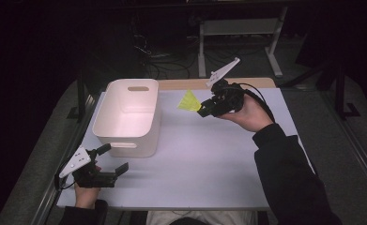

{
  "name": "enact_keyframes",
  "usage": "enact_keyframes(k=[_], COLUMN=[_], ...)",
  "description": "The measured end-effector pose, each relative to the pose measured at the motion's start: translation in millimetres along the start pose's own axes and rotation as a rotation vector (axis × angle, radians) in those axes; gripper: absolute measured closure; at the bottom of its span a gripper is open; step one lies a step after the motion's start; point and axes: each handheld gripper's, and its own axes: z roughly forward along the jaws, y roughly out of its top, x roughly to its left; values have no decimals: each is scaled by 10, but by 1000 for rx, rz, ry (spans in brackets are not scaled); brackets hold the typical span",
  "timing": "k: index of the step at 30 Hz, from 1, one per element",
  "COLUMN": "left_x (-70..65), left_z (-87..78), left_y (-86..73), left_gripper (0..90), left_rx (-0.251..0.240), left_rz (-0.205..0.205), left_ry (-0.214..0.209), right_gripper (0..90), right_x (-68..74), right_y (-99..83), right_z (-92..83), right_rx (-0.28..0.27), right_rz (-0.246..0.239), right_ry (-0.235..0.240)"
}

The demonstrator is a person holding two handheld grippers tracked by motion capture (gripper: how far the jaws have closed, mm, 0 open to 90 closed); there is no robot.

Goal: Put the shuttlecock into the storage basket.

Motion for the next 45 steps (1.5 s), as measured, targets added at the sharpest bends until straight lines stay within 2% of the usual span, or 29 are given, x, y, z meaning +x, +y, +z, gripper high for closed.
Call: enact_keyframes(k=[12, 28, 45], left_x=[3, 5, 8], left_z=[13, 30, 38], left_y=[0, -1, 0], left_gripper=[0, 0, 0], left_rx=[1, 1, 2], left_rz=[1, -6, -5], left_ry=[-4, -3, -9], right_gripper=[633, 633, 633], right_x=[-55, -32, 47], right_y=[184, 416, 689], right_z=[12, 84, 200], right_rx=[-1, -11, -20], right_rz=[-5, -25, -69], right_ry=[-2, 15, 46])
